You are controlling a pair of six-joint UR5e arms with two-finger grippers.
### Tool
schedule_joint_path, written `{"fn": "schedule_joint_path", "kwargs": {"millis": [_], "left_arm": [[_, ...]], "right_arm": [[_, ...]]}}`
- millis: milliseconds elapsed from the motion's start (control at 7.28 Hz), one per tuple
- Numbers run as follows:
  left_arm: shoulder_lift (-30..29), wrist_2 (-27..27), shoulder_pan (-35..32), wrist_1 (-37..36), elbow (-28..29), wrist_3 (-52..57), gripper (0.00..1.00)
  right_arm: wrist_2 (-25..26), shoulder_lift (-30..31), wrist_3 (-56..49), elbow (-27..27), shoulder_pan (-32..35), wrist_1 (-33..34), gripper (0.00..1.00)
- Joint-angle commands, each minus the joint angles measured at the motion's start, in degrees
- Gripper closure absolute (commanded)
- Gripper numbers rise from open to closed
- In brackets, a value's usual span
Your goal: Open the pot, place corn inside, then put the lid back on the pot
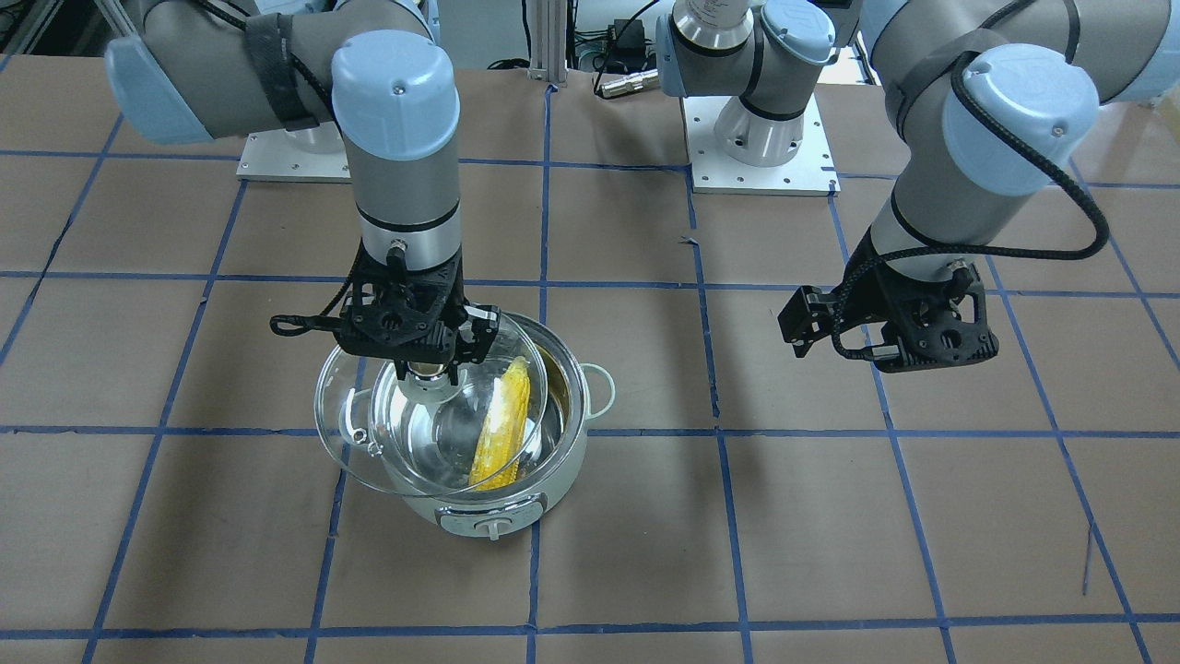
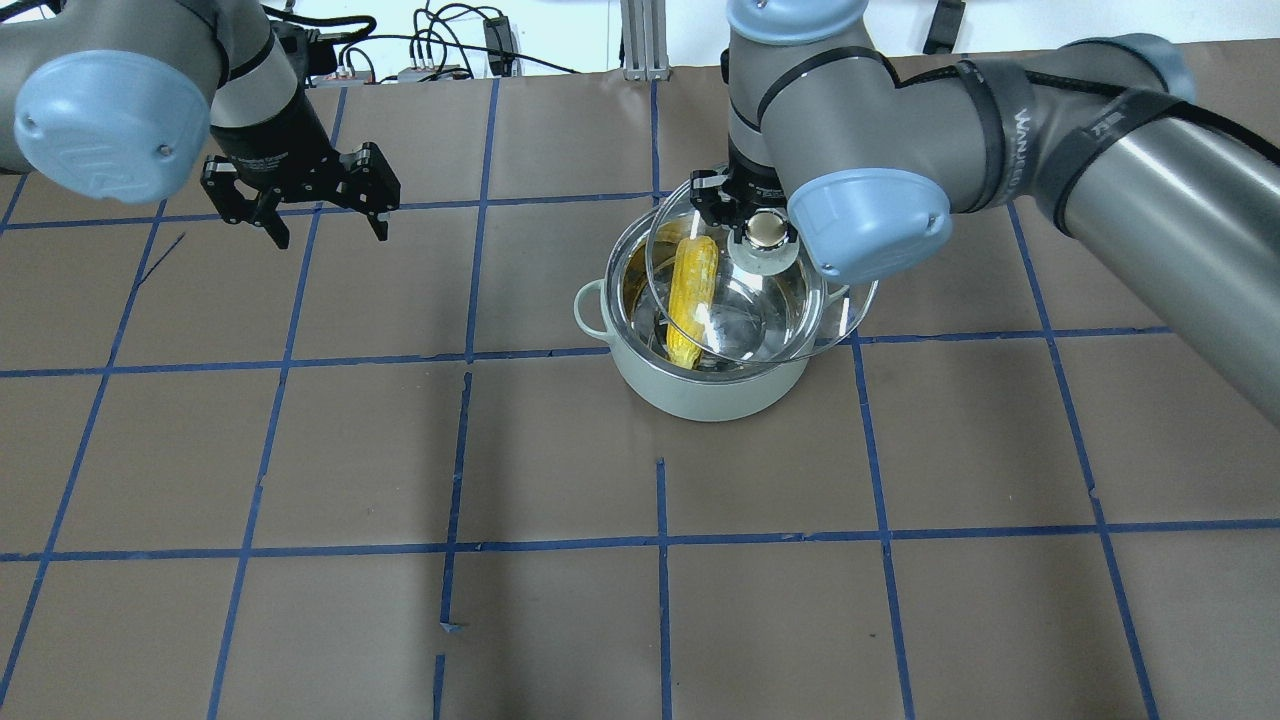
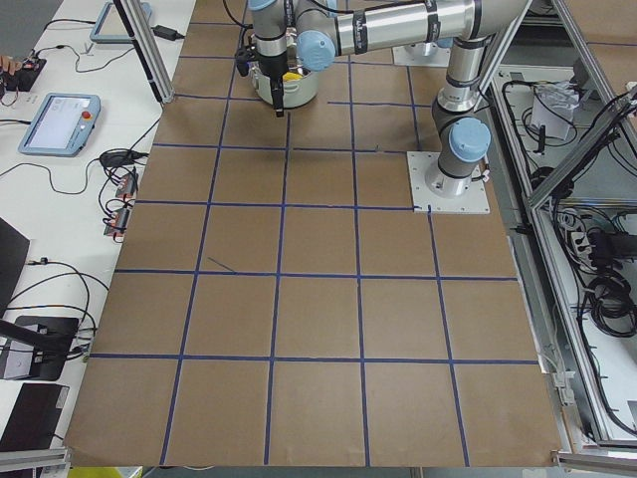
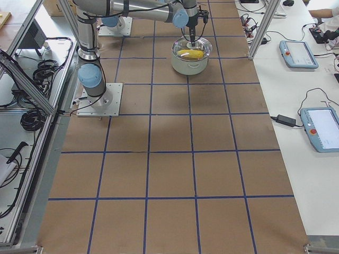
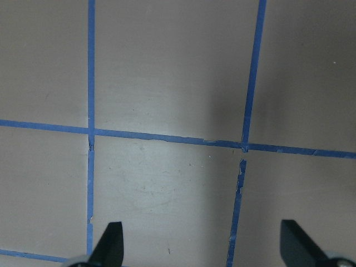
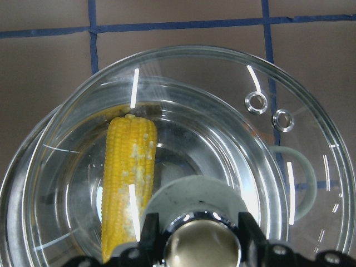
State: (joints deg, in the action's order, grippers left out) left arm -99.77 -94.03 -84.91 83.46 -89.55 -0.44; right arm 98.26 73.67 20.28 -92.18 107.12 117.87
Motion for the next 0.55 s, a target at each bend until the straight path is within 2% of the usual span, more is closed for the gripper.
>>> {"fn": "schedule_joint_path", "kwargs": {"millis": [0, 412], "left_arm": [[0.36, 0.16, 0.09, -0.4, -2.11, 0.17, 0.0], [0.63, 0.16, 0.35, -0.67, -2.56, 0.35, 0.0]], "right_arm": [[0.35, -1.25, 0.63, -0.11, 0.46, 0.96, 0.76], [-0.35, -1.25, 0.81, -0.02, 0.46, 0.69, 0.75]]}}
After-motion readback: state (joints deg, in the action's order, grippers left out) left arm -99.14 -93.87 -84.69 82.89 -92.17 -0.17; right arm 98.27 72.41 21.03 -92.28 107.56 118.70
